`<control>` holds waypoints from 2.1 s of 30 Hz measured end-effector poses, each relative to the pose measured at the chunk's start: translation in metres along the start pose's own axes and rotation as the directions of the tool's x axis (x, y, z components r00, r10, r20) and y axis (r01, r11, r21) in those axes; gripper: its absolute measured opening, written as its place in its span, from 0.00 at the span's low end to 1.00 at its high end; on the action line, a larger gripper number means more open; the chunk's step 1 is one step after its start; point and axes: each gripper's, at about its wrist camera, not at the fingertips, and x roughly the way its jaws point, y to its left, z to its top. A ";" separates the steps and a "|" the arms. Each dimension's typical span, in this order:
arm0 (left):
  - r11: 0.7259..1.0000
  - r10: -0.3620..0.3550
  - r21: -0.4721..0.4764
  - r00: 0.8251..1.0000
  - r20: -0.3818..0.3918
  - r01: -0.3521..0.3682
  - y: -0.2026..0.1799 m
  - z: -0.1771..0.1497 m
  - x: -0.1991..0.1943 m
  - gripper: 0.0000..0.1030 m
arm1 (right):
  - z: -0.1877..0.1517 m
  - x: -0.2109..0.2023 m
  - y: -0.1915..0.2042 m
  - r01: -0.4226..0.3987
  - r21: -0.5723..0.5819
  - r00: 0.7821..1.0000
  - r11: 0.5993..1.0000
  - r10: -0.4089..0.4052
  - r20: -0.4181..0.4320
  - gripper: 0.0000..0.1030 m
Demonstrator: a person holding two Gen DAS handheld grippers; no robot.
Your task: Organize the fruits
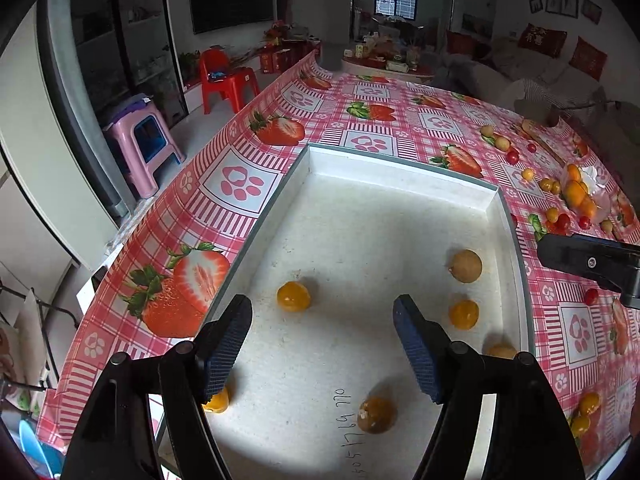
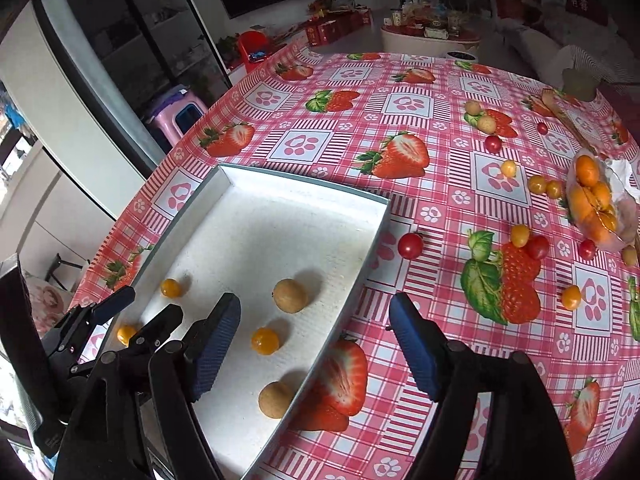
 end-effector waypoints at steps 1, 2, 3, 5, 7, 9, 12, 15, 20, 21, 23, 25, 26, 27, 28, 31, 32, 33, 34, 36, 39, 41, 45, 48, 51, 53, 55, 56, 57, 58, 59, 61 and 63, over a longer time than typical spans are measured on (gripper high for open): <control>1.000 -0.003 0.013 1.000 0.005 0.003 -0.006 0.001 -0.004 0.72 | -0.004 -0.004 -0.006 0.002 0.010 1.000 1.000 -0.002 0.003 0.78; 1.000 -0.006 0.028 1.000 0.011 0.006 -0.012 0.001 -0.007 0.72 | -0.008 -0.009 -0.013 0.006 0.020 1.000 1.000 -0.006 0.006 0.78; 0.999 -0.012 0.042 1.000 0.016 0.011 -0.018 0.002 -0.011 0.72 | -0.012 -0.013 -0.020 0.011 0.031 1.000 0.999 -0.011 0.008 0.78; 0.997 -0.028 0.070 0.999 0.022 0.026 -0.033 0.004 -0.017 0.72 | -0.022 -0.021 -0.036 0.024 0.057 1.000 0.998 -0.024 0.007 0.78; 0.994 -0.048 0.100 0.998 0.027 0.045 -0.050 0.006 -0.024 0.72 | -0.033 -0.029 -0.052 0.039 0.085 0.999 0.996 -0.040 0.010 0.78; 0.989 -0.068 0.132 0.997 0.033 0.063 -0.068 0.007 -0.030 0.72 | -0.041 -0.037 -0.071 0.062 0.110 0.998 0.992 -0.064 0.012 0.78; 0.978 -0.107 0.183 0.994 0.032 0.100 -0.098 0.007 -0.036 0.72 | -0.051 -0.048 -0.101 0.106 0.146 0.994 0.984 -0.109 0.016 0.78; 0.963 -0.137 0.234 0.990 0.014 0.130 -0.130 0.005 -0.036 0.72 | -0.059 -0.058 -0.132 0.148 0.194 0.988 0.970 -0.154 0.017 0.78; 0.940 -0.185 0.283 0.982 -0.040 0.189 -0.178 -0.003 -0.027 0.72 | -0.065 -0.068 -0.176 0.199 0.259 0.978 0.945 -0.210 0.016 0.78; 0.936 -0.195 0.290 0.979 -0.052 0.201 -0.187 -0.004 -0.025 0.72 | -0.064 -0.068 -0.182 0.204 0.264 0.976 0.943 -0.215 0.014 0.78; 0.928 -0.209 0.303 0.976 -0.063 0.218 -0.203 -0.008 -0.020 0.72 | -0.063 -0.066 -0.192 0.211 0.271 0.975 0.939 -0.223 0.012 0.78; 0.923 -0.214 0.312 0.974 -0.072 0.226 -0.217 -0.011 -0.016 0.72 | -0.060 -0.061 -0.199 0.208 0.276 0.976 0.938 -0.219 0.008 0.78; 0.921 -0.218 0.313 0.973 -0.076 0.231 -0.224 -0.012 -0.013 0.72 | -0.059 -0.058 -0.202 0.206 0.279 0.976 0.938 -0.216 0.005 0.78; 0.921 -0.222 0.311 0.972 -0.081 0.236 -0.229 -0.012 -0.011 0.72 | -0.057 -0.055 -0.205 0.203 0.282 0.977 0.938 -0.212 0.002 0.78; 0.921 -0.225 0.307 0.971 -0.085 0.240 -0.233 -0.012 -0.008 0.72 | -0.055 -0.052 -0.208 0.199 0.283 0.978 0.938 -0.208 0.001 0.77; 0.922 -0.232 0.299 0.969 -0.085 0.247 -0.243 -0.011 -0.002 0.72 | -0.047 -0.044 -0.212 0.185 0.271 0.981 0.944 -0.193 0.003 0.75; 0.923 -0.231 0.297 0.969 -0.085 0.246 -0.246 -0.010 0.000 0.72 | -0.044 -0.042 -0.212 0.178 0.268 0.983 0.947 -0.186 0.004 0.74; 0.924 -0.228 0.294 0.970 -0.086 0.243 -0.247 -0.010 0.003 0.72 | -0.042 -0.039 -0.214 0.168 0.267 0.984 0.949 -0.176 0.004 0.73; 0.926 -0.224 0.290 0.971 -0.087 0.240 -0.249 -0.009 0.005 0.72 | -0.039 -0.036 -0.216 0.156 0.270 0.987 0.950 -0.162 0.002 0.71; 0.930 -0.221 0.279 0.971 -0.090 0.238 -0.250 -0.008 0.010 0.72 | -0.033 -0.029 -0.219 0.133 0.279 0.991 0.951 -0.137 -0.005 0.69; 0.931 -0.220 0.274 0.970 -0.100 0.240 -0.255 -0.009 0.015 0.72 | -0.026 -0.016 -0.220 0.128 0.261 0.992 0.957 -0.126 -0.025 0.66; 0.929 -0.211 0.286 0.972 -0.107 0.233 -0.259 -0.011 0.019 0.72 | -0.024 -0.009 -0.219 0.135 0.238 0.991 0.962 -0.131 -0.031 0.64; 0.928 -0.198 0.295 0.973 -0.121 0.226 -0.265 -0.015 0.026 0.71 | -0.016 -0.003 -0.214 0.144 0.196 0.990 0.970 -0.140 -0.035 0.59; 0.930 -0.179 0.297 0.973 -0.147 0.216 -0.268 -0.017 0.032 0.51 | -0.014 -0.001 -0.212 0.166 0.172 0.986 0.971 -0.161 -0.040 0.42; 0.934 -0.182 0.288 0.974 -0.135 0.214 -0.268 -0.017 0.032 0.43 | -0.015 0.000 -0.209 0.188 0.140 0.982 0.972 -0.183 -0.045 0.21; 0.932 -0.185 0.291 0.974 -0.133 0.216 -0.270 -0.017 0.032 0.31 | -0.017 -0.002 -0.211 0.181 0.149 0.983 0.972 -0.177 -0.041 0.20; 0.927 -0.202 0.294 0.970 -0.132 0.233 -0.271 -0.017 0.032 0.14 | -0.021 -0.006 -0.215 0.156 0.181 0.988 0.971 -0.151 -0.041 0.19; 0.924 -0.214 0.294 0.968 -0.132 0.244 -0.271 -0.017 0.032 0.10 | -0.024 -0.009 -0.217 0.140 0.199 0.990 0.970 -0.135 -0.039 0.19; 0.923 -0.222 0.293 0.966 -0.130 0.251 -0.271 -0.017 0.031 0.09 | -0.027 -0.012 -0.219 0.129 0.213 0.992 0.968 -0.125 -0.035 0.19; 0.922 -0.231 0.288 0.964 -0.131 0.261 -0.270 -0.018 0.031 0.09 | -0.030 -0.015 -0.221 0.123 0.223 0.992 0.967 -0.118 -0.032 0.19; 0.921 -0.242 0.279 0.961 -0.134 0.271 -0.268 -0.018 0.030 0.09 | -0.033 -0.019 -0.222 0.117 0.230 0.993 0.966 -0.114 -0.029 0.19; 0.923 -0.254 0.261 0.957 -0.139 0.283 -0.265 -0.018 0.029 0.09 | -0.041 -0.027 -0.224 0.108 0.243 0.994 0.964 -0.106 -0.021 0.19; 0.924 -0.254 0.258 0.957 -0.140 0.282 -0.263 -0.019 0.028 0.09 | -0.048 -0.034 -0.225 0.098 0.253 0.995 0.962 -0.097 -0.016 0.19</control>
